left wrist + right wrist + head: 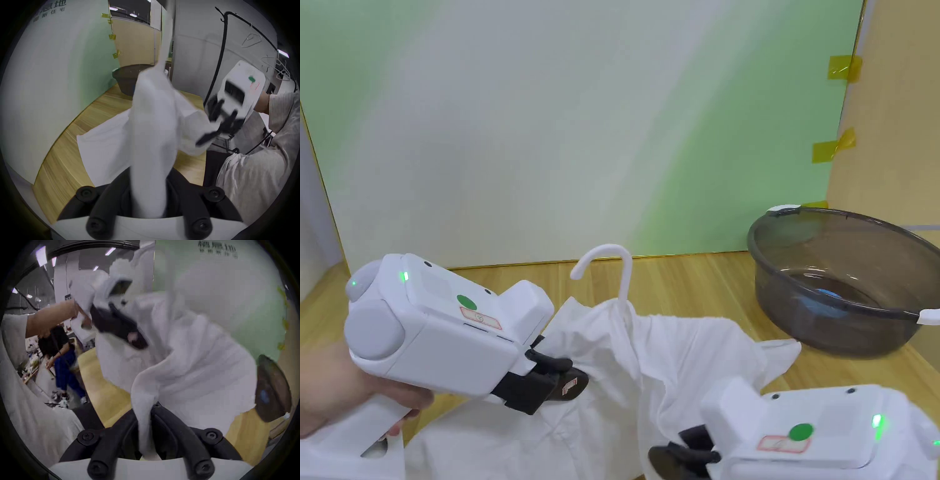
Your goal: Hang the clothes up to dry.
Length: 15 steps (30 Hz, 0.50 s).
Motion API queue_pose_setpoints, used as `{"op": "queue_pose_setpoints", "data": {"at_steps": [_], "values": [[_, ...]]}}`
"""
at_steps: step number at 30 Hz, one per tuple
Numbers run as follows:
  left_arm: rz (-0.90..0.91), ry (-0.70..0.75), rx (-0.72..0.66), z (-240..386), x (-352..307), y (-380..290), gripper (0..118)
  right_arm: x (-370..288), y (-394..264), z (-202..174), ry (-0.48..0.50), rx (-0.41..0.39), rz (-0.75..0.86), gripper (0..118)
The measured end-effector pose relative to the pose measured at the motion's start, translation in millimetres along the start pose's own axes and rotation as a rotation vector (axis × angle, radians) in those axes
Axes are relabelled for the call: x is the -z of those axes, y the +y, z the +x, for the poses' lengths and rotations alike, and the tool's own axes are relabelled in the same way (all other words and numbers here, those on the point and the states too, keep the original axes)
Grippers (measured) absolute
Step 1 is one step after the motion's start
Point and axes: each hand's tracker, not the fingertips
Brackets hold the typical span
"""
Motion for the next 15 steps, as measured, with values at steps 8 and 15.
{"op": "queue_pose_setpoints", "data": {"at_steps": [8,15], "values": [[-0.061,-0.017,-0.007,-5,3,-6,7,38,1,-15,0.038,-0.103,-0.07,0],[-0.039,-0.017,0.015,3,-9,-10,7,-49,7,8,0.127,-0.355,0.24,117]]}}
